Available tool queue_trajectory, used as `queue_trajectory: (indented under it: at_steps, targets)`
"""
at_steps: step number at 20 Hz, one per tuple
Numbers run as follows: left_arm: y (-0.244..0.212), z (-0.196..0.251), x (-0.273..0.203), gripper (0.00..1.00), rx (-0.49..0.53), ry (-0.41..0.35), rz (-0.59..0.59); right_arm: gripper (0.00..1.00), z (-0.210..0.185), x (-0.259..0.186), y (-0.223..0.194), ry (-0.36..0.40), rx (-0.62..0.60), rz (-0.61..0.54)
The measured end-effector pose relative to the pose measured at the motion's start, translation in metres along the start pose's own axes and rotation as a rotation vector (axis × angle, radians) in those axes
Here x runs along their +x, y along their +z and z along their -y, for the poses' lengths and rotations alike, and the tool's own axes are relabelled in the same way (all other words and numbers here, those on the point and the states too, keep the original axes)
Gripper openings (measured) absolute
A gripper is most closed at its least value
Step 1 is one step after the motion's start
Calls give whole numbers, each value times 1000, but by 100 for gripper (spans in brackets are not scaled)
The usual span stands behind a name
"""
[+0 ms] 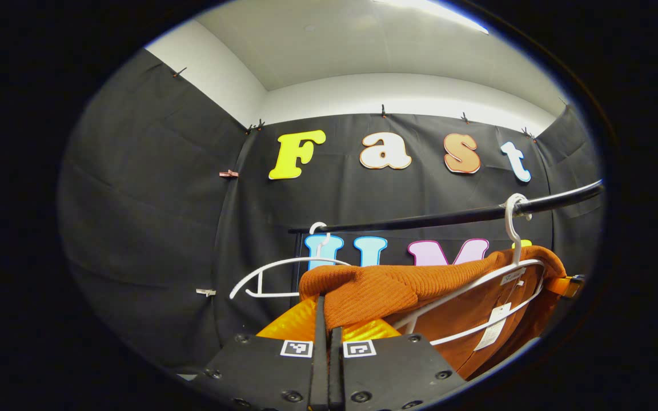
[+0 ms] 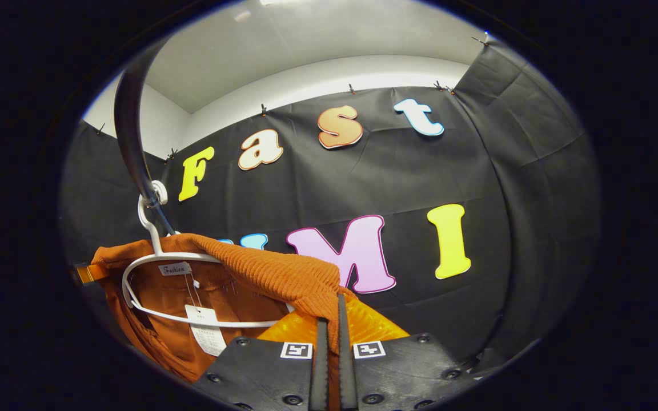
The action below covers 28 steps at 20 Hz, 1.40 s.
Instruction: Grasp the clothes on the hanger with both hands and then place them into the laundry hamper below.
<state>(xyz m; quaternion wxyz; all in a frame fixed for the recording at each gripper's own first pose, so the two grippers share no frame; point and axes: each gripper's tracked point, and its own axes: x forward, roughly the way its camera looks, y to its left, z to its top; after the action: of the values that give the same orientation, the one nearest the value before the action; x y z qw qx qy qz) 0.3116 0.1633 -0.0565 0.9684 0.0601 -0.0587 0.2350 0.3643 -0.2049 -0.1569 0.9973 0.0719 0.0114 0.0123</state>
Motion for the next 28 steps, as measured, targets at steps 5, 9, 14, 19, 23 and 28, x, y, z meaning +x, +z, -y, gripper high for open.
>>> queue_trajectory:
  at_steps: [5, 9, 14, 19, 23, 28]
  targets:
    - [-3, 2, 36, 5, 59, -62, 10, 11, 3, 25, 21, 77, 21, 19]
    - [-13, -5, 62, 5, 53, -83, -26, 8, -10, 40, 43, 207, 57, 29]
    - [-9, 0, 85, 5, 57, -143, -36, 11, -18, 45, 79, 287, 133, 116]
    - [-17, 6, 94, 5, 70, -223, -42, 12, -2, 66, 50, 252, 81, 59]
    - [-51, 9, 91, 4, 14, -310, -139, 11, 10, 64, 11, 225, 113, -30]
    - [-61, 3, 82, 5, -89, -401, -180, 12, 8, 62, -6, 278, 193, -68]
